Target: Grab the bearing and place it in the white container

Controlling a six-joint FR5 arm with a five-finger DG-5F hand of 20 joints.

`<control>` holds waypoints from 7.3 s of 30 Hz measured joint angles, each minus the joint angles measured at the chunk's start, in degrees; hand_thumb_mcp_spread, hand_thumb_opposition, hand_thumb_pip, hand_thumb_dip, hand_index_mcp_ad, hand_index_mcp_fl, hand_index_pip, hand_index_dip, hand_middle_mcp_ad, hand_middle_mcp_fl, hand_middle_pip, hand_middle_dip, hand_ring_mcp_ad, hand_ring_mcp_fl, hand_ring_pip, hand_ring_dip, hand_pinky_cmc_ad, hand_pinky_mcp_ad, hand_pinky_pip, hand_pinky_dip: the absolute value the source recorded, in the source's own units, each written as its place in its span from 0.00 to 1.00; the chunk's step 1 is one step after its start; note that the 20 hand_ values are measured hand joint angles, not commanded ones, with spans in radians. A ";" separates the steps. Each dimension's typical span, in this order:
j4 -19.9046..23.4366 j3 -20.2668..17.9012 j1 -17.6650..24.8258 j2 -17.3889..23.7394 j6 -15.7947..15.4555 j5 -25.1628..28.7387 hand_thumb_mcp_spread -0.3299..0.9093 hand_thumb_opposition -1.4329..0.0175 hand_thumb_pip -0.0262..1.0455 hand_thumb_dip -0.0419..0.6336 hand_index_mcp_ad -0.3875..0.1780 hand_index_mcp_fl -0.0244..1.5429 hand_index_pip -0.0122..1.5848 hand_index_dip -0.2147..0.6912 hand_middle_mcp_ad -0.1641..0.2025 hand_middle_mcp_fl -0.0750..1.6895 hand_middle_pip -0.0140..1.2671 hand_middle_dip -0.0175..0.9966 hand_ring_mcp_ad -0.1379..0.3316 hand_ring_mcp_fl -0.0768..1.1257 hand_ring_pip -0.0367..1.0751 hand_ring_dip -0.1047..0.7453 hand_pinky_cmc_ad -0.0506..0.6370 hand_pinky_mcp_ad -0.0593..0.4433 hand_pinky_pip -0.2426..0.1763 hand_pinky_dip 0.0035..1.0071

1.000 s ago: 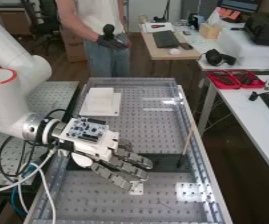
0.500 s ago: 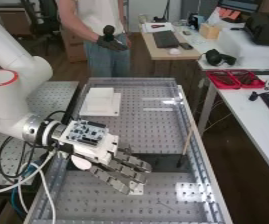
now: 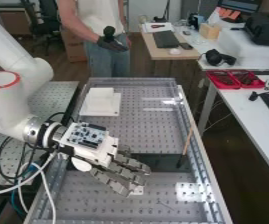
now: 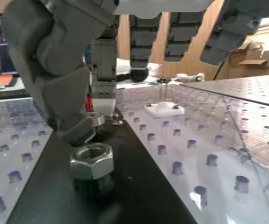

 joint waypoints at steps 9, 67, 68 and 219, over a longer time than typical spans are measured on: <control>0.23 0.17 -0.20 -0.16 -0.26 -0.17 0.61 0.41 0.61 0.43 0.36 0.03 0.86 0.58 0.43 0.07 0.08 0.15 0.49 0.08 0.11 0.16 0.56 0.55 0.36 0.13; -1.11 1.46 -0.88 0.48 -0.84 -1.87 0.58 0.41 0.58 0.43 0.50 0.23 0.86 0.46 0.44 0.07 0.09 0.15 0.49 0.08 0.11 0.17 0.56 0.55 0.37 0.13; -1.21 1.52 -0.92 0.88 -0.89 -2.07 0.58 0.41 0.58 0.43 0.50 0.23 0.86 0.46 0.44 0.07 0.09 0.15 0.49 0.08 0.11 0.17 0.56 0.55 0.37 0.13; -29.29 12.28 23.74 27.80 -1.35 7.29 0.44 0.50 0.63 0.36 0.50 0.09 0.07 0.40 0.46 0.07 0.09 0.16 0.52 0.07 0.11 0.17 0.55 0.64 0.40 0.19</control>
